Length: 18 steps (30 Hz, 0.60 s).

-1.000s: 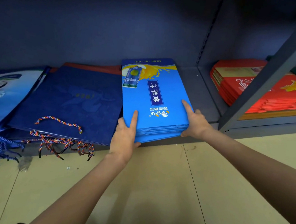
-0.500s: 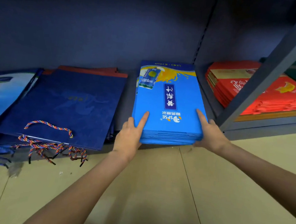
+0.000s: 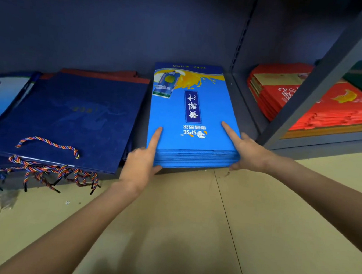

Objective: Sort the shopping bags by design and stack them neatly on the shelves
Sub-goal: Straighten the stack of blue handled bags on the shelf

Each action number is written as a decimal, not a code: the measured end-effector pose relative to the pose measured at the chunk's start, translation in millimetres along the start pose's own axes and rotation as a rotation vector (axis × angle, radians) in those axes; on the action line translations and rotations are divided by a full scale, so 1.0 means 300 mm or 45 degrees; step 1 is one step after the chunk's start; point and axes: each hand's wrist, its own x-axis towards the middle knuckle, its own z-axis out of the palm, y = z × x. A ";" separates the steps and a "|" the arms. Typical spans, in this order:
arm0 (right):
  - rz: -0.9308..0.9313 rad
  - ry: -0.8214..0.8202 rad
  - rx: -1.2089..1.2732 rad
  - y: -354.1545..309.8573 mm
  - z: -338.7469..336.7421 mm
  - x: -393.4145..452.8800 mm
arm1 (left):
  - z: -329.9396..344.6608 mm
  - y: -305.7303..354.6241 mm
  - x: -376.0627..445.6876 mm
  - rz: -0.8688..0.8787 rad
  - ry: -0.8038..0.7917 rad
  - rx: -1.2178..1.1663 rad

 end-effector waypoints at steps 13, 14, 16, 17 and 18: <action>0.048 0.116 -0.055 -0.004 -0.033 0.060 | -0.049 0.053 0.093 -0.194 -0.235 -0.134; 0.063 0.114 -0.032 -0.007 -0.030 0.066 | -0.055 0.057 0.098 -0.182 -0.271 -0.148; 0.105 0.132 0.024 -0.017 -0.029 0.073 | -0.067 0.051 0.108 -0.154 -0.299 -0.174; 0.116 0.145 0.037 -0.023 -0.024 0.074 | -0.072 0.040 0.110 -0.148 -0.307 -0.179; 0.120 0.165 0.025 -0.027 -0.017 0.073 | -0.080 0.031 0.114 -0.148 -0.310 -0.177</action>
